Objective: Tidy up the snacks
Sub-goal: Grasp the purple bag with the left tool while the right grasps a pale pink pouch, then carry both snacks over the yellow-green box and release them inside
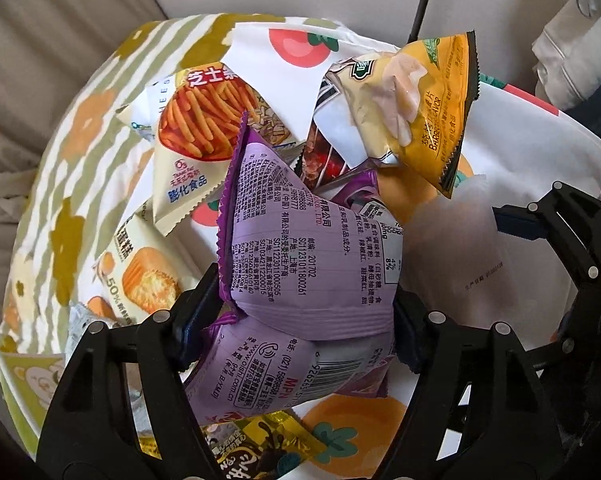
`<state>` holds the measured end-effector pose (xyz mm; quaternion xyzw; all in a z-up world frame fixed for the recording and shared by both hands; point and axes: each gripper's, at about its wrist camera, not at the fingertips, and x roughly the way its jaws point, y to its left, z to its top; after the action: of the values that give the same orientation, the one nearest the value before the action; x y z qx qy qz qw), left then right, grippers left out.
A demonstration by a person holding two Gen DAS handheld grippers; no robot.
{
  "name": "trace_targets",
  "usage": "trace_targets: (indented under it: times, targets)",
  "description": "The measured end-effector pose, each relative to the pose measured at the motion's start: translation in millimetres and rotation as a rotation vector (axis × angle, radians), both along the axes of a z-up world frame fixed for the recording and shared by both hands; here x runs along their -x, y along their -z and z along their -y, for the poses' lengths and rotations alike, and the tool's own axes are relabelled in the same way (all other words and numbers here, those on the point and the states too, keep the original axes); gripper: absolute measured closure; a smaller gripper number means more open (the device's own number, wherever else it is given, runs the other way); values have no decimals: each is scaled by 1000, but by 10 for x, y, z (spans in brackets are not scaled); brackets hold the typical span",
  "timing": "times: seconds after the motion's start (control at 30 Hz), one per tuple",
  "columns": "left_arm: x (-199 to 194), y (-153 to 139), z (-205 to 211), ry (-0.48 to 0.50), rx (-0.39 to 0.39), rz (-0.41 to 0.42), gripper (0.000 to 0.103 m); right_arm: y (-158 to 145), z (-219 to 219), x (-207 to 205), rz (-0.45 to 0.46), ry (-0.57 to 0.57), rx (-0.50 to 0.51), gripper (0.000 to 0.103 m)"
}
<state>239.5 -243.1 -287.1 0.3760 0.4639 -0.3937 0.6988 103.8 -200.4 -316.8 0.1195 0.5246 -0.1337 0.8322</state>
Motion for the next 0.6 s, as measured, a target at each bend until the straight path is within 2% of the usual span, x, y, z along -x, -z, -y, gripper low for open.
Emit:
trace_targets:
  times: [0.07, 0.3, 0.5, 0.6]
  targets:
    - [31, -30, -28, -6, 1, 2, 32, -3, 27, 21, 4, -2, -7, 32]
    - [134, -224, -122, -52, 25, 17, 32, -97, 107, 178, 22, -6, -44, 34]
    - [229, -518, -279, -132, 69, 28, 32, -383, 242, 406, 58, -31, -46, 34]
    - [275, -776, -434, -198, 113, 42, 32, -595, 280, 444, 80, -61, -33, 34]
